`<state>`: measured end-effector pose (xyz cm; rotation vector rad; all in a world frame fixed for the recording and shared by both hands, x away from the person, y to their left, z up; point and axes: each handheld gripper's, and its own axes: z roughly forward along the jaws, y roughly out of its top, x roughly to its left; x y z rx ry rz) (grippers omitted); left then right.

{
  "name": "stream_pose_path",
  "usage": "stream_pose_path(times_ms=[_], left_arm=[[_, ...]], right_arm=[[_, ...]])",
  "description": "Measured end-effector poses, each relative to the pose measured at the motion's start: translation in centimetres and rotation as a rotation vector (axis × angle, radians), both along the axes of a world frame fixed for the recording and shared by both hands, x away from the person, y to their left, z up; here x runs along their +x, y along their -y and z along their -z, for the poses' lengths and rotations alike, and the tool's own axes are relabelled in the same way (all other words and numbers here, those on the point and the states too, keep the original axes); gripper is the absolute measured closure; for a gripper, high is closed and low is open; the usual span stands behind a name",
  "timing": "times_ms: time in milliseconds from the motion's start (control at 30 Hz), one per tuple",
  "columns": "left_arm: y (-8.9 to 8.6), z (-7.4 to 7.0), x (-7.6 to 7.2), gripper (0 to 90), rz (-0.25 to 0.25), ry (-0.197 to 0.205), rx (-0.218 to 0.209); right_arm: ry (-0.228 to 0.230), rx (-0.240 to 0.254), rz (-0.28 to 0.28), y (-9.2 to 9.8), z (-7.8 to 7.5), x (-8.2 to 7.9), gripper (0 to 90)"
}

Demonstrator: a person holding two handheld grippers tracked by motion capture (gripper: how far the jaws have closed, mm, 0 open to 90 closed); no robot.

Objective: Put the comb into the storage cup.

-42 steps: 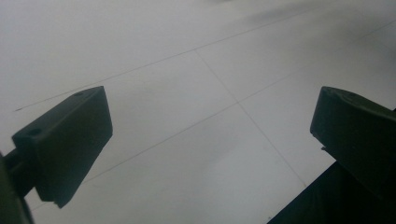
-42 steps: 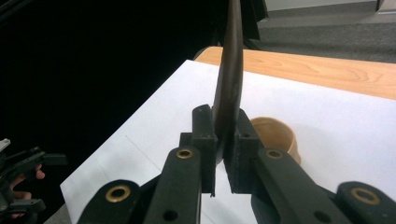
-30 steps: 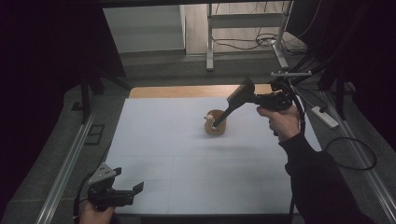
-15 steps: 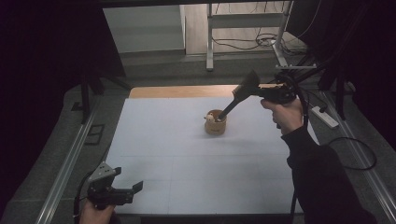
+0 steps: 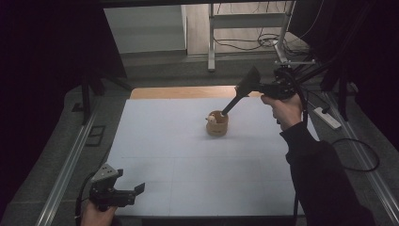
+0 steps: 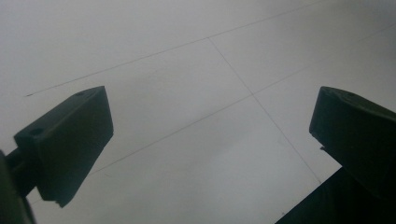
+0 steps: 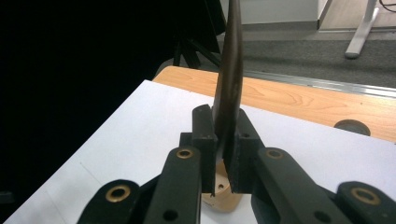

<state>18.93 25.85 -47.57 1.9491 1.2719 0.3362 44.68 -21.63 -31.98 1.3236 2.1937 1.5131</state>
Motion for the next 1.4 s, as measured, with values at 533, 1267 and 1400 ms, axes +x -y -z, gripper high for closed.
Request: stream_pose_path(times_ms=[533, 1267, 1400], left_arm=[[0.1, 0.0, 0.1, 0.2, 0.004, -0.009, 0.01], [0.1, 0.0, 0.2, 0.2, 0.003, -0.016, 0.01], [0.1, 0.0, 0.2, 0.2, 0.003, -0.016, 0.01]], right_arm=[[-0.006, -0.01, 0.024, -0.5, 0.7, 1.4, 83.8], [-0.008, -0.055, 0.014, -2.4, 2.4, 2.2, 83.7], [-0.01, -0.063, 0.012, -2.6, 2.7, 2.2, 83.7]])
